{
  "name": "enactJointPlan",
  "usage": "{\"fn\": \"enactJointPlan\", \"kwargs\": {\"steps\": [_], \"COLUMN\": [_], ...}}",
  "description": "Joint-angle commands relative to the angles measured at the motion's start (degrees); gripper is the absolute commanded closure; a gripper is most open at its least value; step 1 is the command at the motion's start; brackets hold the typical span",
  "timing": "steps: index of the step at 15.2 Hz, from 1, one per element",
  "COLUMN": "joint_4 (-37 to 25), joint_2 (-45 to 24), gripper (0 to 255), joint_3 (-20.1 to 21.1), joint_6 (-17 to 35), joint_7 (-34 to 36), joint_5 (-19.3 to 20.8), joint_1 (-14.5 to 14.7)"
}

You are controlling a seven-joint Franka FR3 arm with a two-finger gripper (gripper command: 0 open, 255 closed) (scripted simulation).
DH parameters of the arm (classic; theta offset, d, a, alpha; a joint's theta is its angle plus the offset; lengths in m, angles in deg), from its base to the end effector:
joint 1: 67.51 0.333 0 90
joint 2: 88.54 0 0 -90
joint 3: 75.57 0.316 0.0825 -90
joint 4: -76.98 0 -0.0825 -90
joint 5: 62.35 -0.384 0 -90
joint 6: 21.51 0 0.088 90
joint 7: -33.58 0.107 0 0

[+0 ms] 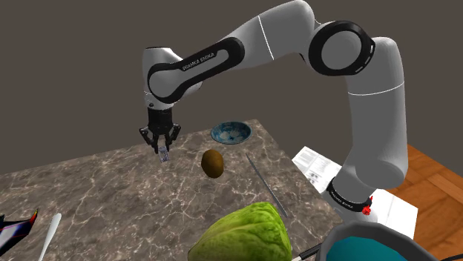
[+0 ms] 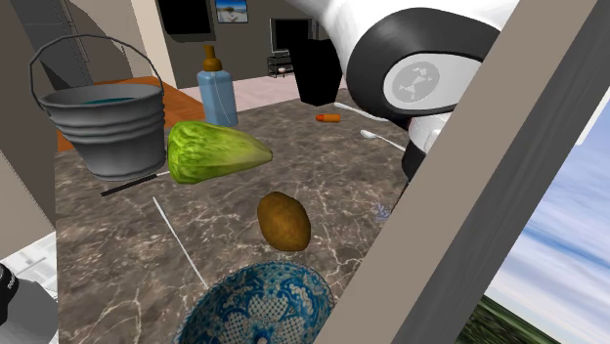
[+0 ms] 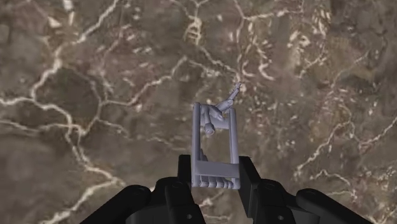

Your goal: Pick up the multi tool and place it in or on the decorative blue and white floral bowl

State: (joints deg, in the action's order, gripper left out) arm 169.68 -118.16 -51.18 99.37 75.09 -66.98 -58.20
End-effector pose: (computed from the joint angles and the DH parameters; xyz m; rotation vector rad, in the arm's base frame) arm 0.5853 0.3497 0.3494 -2.8861 0.3321 0.2258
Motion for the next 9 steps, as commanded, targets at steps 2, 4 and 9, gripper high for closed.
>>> {"fn": "enactJointPlan", "kwargs": {"steps": [2, 4, 9], "joint_4": [-1.07, -1.81, -3.93], "joint_2": [1.2, 1.76, 2.98], "gripper": [255, 255, 255], "joint_3": [0.12, 0.23, 0.46], "joint_6": [-1.86, -3.12, -6.35], "joint_7": [0.21, 0.38, 0.86], "joint_5": [-0.21, -0.34, -0.59], "joint_1": [-0.28, -0.34, -0.46]}}
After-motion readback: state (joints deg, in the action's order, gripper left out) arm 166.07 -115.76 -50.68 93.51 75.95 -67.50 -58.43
